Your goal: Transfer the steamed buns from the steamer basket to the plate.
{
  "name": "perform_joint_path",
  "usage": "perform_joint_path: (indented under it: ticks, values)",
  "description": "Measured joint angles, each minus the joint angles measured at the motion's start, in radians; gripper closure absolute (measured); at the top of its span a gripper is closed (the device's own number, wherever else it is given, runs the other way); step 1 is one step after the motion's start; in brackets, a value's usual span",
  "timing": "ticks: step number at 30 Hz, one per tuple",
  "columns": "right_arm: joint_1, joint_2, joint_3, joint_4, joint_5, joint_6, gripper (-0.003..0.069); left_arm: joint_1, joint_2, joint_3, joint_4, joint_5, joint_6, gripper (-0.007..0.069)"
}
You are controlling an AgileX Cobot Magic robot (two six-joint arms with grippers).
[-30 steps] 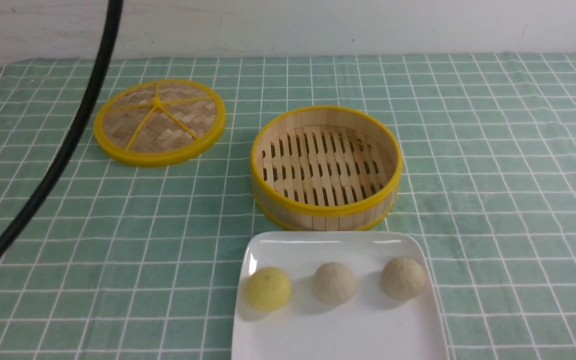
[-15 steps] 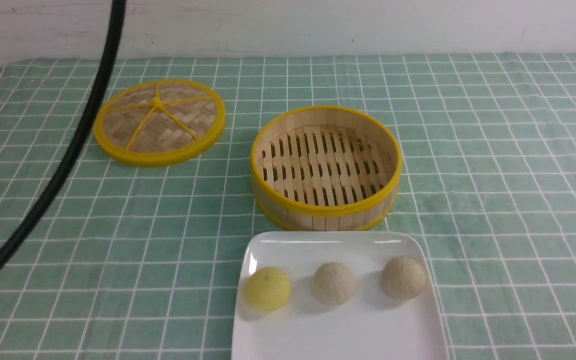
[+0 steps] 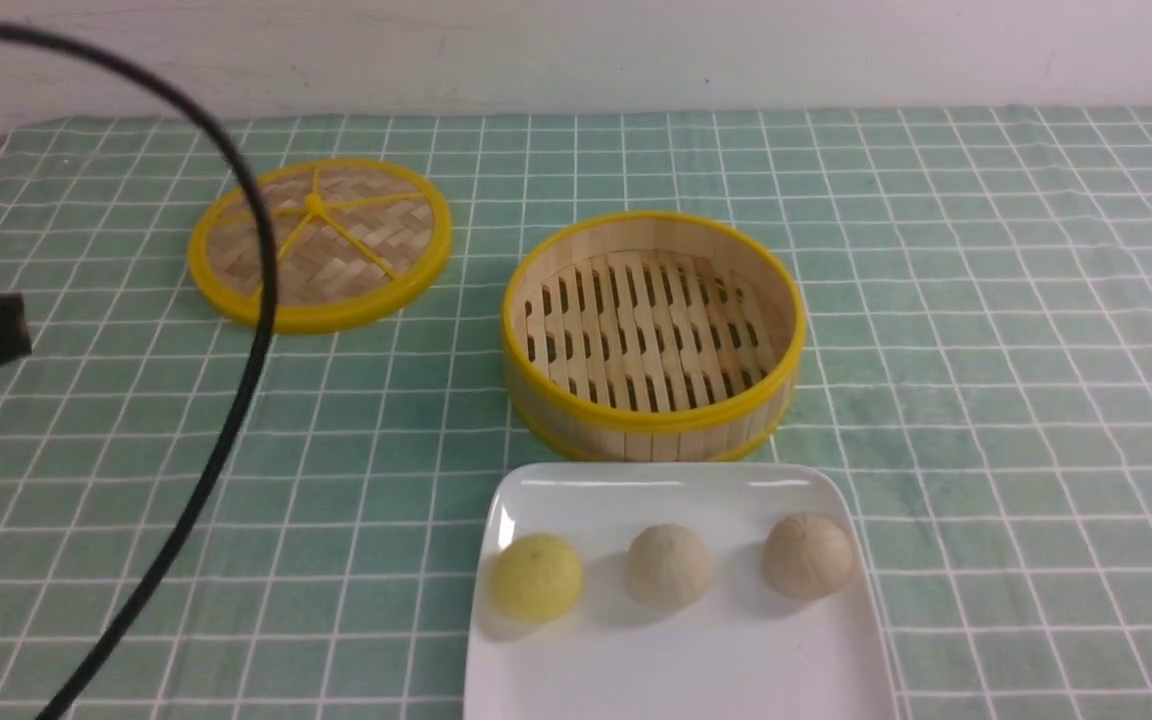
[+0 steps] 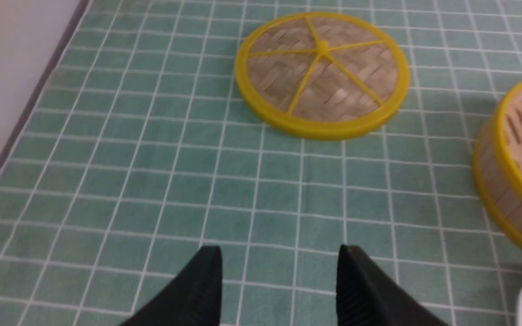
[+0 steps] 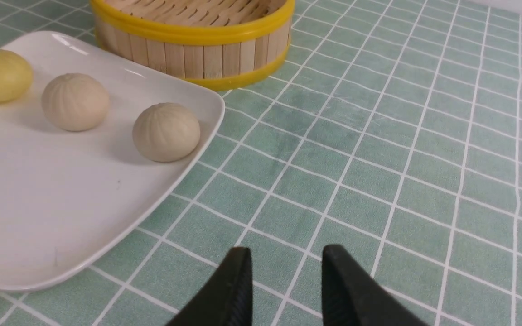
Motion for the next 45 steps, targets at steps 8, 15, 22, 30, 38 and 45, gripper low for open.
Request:
perform_joint_path:
  ticks: [8,15,22,30,38,45]
  values:
    - [0.000,0.000,0.000,0.000,0.000,0.000,0.0416,0.252,-0.147,0.303,0.026,-0.101,-0.030,0.0256]
    - [0.000,0.000,0.000,0.000,0.000,0.000,0.0416,0.326,-0.317,0.457,0.051,-0.194,-0.031,0.0256]
    - [0.000,0.000,0.000,0.000,0.000,0.000,0.0416,0.326,-0.551,0.613,0.056,-0.273,-0.031,0.0256]
    - [0.000,0.000,0.000,0.000,0.000,0.001,0.0416,0.326,-0.719,0.717,0.008,-0.269,-0.031,0.0256]
    - [0.000,0.000,0.000,0.000,0.000,0.001,0.0416,0.326,-0.799,0.765,-0.050,-0.230,-0.031,0.0256]
    - [0.000,0.000,0.000,0.000,0.000,0.001,0.0416,0.291,-0.799,0.799,-0.076,-0.227,-0.032,0.0256]
